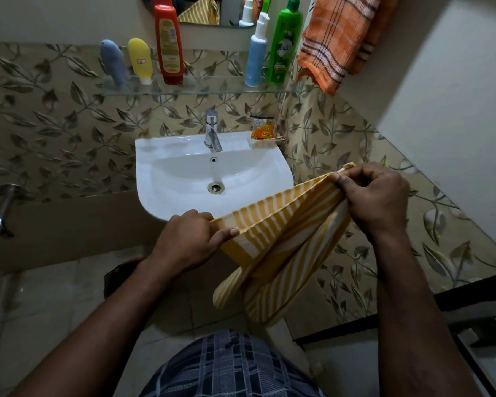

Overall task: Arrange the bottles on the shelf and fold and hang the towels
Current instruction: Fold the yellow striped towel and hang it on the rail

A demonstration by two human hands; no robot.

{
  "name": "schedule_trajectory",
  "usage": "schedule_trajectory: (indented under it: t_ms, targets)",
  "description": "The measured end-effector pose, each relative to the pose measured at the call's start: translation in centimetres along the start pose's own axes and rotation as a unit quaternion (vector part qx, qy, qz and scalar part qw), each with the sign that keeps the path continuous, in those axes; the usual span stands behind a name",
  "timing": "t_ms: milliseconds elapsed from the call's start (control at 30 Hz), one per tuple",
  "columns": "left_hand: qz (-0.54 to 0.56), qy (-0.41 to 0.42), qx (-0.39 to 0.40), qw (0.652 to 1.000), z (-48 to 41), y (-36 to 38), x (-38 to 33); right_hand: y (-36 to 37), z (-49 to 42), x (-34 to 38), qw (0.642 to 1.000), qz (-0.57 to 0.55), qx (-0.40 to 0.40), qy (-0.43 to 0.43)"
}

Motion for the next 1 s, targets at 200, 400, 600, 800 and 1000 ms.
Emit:
schedule_trajectory:
  t_ms: [200, 400, 600, 800, 1000]
  targets:
    - [0.255, 0.048, -0.245, 0.934, 2.3, -3.7, 2.0, -0.7, -0.6, -2.8, 0.998, 0.032, -0.03, 0.053]
    - [0.449, -0.042, -0.301, 0.84, 3.1, -5.3, 4.9, 0.3, -0.1, -3.9, 0.996, 0.04, -0.024, 0.074]
    - [0.46, -0.137, -0.276, 0.833, 3.1, -5.0, 5.9, 0.7, 0.0, -3.7, 0.997, 0.041, -0.012, 0.07]
    - [0.291, -0.04, -0.312, 0.904, 3.1, -8.1, 4.1, 0.6, 0.0, -3.7, 0.996, 0.049, -0.012, 0.069]
    - [0.203, 0.01, -0.316, 0.927, 2.7, -9.3, 4.4, 0.7, 0.3, -3.8, 0.996, 0.054, 0.011, 0.071]
Point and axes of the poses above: each hand's wrist, its own z-axis away from the middle knuckle, its own y-axis out of the palm, x = y × z, the point moved 10 cm from there along -z, towards the middle knuckle, and after that the axes turned 8 degrees about -z, right-handed, at the moved point
